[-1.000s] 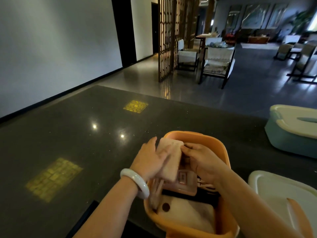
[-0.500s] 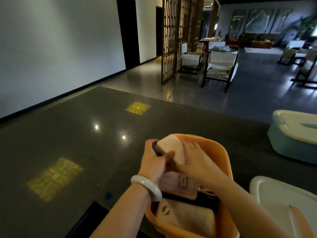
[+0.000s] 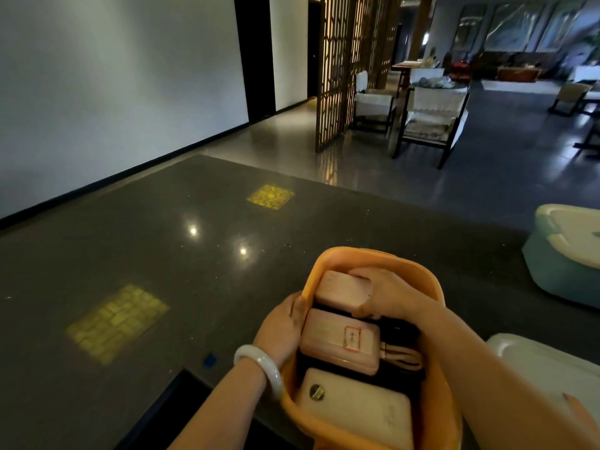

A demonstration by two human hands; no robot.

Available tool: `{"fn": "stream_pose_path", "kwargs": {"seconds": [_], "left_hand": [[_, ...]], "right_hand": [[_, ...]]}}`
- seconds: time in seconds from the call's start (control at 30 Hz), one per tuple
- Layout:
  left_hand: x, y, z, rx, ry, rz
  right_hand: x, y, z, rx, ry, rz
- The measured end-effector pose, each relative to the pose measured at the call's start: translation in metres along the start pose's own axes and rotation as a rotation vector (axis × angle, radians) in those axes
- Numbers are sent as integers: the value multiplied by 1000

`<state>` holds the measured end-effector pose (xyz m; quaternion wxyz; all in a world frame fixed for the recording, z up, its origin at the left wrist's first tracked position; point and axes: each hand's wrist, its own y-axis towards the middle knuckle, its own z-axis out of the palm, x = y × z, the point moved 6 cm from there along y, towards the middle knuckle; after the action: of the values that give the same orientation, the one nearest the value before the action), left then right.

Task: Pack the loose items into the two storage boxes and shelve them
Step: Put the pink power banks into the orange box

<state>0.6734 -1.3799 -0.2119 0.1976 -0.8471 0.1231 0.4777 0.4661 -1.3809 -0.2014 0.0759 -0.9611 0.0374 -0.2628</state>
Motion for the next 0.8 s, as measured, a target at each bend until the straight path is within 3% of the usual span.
{"fn": "stream_pose_path", "kwargs": {"seconds": [0.2, 0.37, 0.8], "left_hand": [[5, 4, 1, -34, 46, 6], [9, 6, 3, -49, 52, -13], [12, 9, 2, -59, 74, -18]], "right_hand": [[-11, 1, 8, -3, 185, 11], [-6, 3, 12, -13, 73, 21], [1, 0, 12, 26, 61, -3]]}}
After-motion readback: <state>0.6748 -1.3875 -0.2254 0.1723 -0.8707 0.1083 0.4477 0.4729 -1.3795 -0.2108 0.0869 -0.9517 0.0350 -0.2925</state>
